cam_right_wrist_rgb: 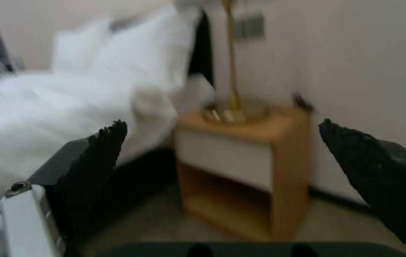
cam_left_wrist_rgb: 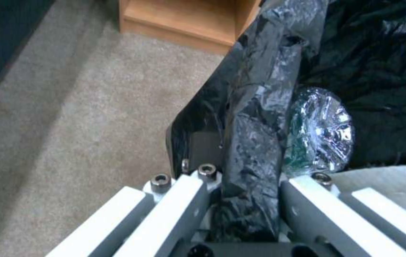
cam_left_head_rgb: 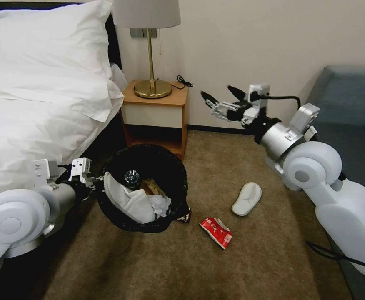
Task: Pick up the trash bin, then pick up the garbage on the floor and place it into the trash bin.
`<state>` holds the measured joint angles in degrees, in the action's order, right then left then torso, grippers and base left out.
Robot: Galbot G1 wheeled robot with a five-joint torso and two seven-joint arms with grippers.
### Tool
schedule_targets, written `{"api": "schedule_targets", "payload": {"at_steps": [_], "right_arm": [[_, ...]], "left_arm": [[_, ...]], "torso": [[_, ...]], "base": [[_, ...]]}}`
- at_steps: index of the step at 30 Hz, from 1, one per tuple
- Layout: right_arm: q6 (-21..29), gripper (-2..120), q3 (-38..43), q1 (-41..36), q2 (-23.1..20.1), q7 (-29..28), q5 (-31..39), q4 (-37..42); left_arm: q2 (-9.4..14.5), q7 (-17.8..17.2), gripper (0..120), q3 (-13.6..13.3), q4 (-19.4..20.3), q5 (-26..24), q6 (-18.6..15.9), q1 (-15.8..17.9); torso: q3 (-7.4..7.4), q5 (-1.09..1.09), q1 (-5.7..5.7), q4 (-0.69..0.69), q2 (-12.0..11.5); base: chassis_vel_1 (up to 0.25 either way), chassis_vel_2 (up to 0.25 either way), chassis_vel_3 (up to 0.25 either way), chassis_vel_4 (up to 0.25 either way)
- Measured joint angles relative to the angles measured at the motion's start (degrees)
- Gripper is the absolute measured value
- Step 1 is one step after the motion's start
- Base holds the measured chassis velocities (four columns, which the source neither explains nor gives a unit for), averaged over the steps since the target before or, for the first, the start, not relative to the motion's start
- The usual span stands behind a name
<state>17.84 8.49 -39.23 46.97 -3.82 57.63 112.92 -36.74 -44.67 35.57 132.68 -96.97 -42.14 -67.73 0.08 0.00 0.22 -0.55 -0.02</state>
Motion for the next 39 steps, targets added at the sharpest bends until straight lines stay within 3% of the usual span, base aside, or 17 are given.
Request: {"api": "schedule_targets", "payload": {"at_steps": [17, 32, 39], "right_arm": [[-1.74, 100, -2.79, -14.89, 2.09, 10.65, -12.77, -18.50], [-3.75, 100, -3.07, -18.03, 3.45, 13.63, -17.64, -26.69], [-5.73, 100, -5.05, -18.51, 7.51, 14.04, -23.11, -36.46]], "left_arm": [[0.42, 1.21, 2, 3.06, -0.66, -0.04, 0.00, 1.47], [0.27, 1.63, 2, 4.51, 0.98, 0.39, 0.00, 1.03], [0.94, 1.88, 2, 5.05, 1.28, 0.34, 0.00, 1.05]], "torso": [[0.00, 0.00, 0.00, -0.01, 0.00], [0.00, -0.01, 0.00, -0.02, 0.00], [0.00, 0.01, 0.00, -0.01, 0.00]], "base": [[0.000, 0.000, 0.000, 0.000], [0.000, 0.000, 0.000, 0.000], [0.000, 0.000, 0.000, 0.000]]}}
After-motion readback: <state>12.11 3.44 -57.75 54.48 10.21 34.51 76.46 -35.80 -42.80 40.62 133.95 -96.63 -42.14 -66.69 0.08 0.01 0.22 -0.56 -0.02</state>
